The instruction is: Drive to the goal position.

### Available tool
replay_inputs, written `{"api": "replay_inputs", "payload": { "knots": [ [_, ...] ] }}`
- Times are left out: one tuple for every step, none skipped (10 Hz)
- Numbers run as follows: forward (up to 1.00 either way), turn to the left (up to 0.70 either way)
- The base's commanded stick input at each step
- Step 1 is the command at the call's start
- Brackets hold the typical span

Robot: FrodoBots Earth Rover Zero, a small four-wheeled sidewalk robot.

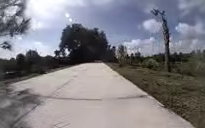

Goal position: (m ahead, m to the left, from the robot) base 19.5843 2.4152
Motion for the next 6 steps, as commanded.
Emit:
{"api": "replay_inputs", "payload": {
  "knots": [
    [0.85,0.0],
    [0.85,0.0],
    [0.85,0.0],
    [0.85,0.0],
    [0.85,0.0],
    [0.85,0.0]
  ]
}}
